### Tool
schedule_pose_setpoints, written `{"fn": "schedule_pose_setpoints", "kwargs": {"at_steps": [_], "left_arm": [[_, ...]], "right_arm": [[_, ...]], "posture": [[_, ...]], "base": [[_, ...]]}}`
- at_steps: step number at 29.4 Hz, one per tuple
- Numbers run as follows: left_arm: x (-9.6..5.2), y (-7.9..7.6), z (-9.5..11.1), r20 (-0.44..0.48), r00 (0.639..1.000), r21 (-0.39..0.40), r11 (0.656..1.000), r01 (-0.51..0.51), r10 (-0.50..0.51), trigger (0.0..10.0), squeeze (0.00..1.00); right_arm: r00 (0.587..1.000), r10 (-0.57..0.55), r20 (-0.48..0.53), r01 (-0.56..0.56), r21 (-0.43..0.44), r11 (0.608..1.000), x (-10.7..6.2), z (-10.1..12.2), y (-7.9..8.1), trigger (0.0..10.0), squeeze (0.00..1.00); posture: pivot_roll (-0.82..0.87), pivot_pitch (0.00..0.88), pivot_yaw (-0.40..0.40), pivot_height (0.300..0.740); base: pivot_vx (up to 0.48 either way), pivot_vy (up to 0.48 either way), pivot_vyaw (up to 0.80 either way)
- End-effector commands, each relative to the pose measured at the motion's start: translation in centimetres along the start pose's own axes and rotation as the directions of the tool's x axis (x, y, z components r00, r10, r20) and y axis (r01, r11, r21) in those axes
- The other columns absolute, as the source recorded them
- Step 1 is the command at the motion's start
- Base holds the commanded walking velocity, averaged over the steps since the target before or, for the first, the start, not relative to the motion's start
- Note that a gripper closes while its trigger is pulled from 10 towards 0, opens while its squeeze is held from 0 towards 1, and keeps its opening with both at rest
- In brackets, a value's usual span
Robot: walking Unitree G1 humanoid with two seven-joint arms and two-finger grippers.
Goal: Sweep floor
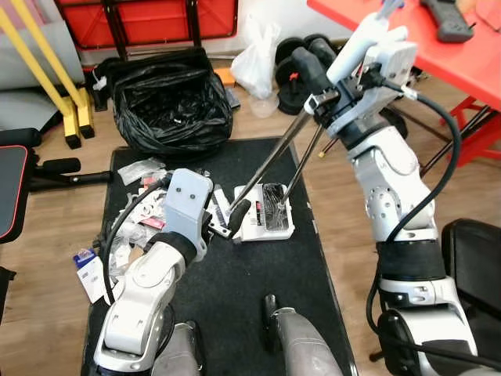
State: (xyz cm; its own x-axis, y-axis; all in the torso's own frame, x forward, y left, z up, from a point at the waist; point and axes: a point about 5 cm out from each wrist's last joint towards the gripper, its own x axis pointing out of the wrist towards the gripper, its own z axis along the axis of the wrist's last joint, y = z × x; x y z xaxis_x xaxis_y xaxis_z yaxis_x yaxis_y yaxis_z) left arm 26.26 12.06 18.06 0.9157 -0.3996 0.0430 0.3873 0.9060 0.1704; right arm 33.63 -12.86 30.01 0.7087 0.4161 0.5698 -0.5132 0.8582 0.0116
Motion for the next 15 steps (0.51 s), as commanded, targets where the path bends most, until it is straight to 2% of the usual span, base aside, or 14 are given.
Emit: {"fn": "schedule_pose_setpoints", "kwargs": {"at_steps": [1,6,15], "left_arm": [[-0.1,-0.1,-0.6,-0.022,1.000,-0.023,1.000,-0.005,0.005,10.0,0.00],[0.0,0.3,-0.5,-0.022,0.999,-0.065,0.997,-0.033,0.032,10.0,0.00],[0.9,0.9,-0.1,0.011,0.997,-0.089,0.993,-0.073,0.074,10.0,0.00]], "right_arm": [[0.999,0.019,0.032,-0.019,-0.017,1.000,-0.1,0.7,0.3,10.0,0.00],[0.999,0.032,0.000,-0.032,-0.052,0.998,-0.2,0.4,0.6,10.0,0.00],[0.999,0.038,-0.039,-0.041,-0.090,0.995,-0.4,0.4,1.1,10.0,0.00]], "posture": [[-0.15,0.323,-0.129,0.740],[-0.16,0.310,-0.137,0.740],[-0.17,0.253,-0.150,0.740]], "base": [[0.000,0.000,0.00],[0.000,0.000,0.00],[0.000,0.000,0.00]]}}
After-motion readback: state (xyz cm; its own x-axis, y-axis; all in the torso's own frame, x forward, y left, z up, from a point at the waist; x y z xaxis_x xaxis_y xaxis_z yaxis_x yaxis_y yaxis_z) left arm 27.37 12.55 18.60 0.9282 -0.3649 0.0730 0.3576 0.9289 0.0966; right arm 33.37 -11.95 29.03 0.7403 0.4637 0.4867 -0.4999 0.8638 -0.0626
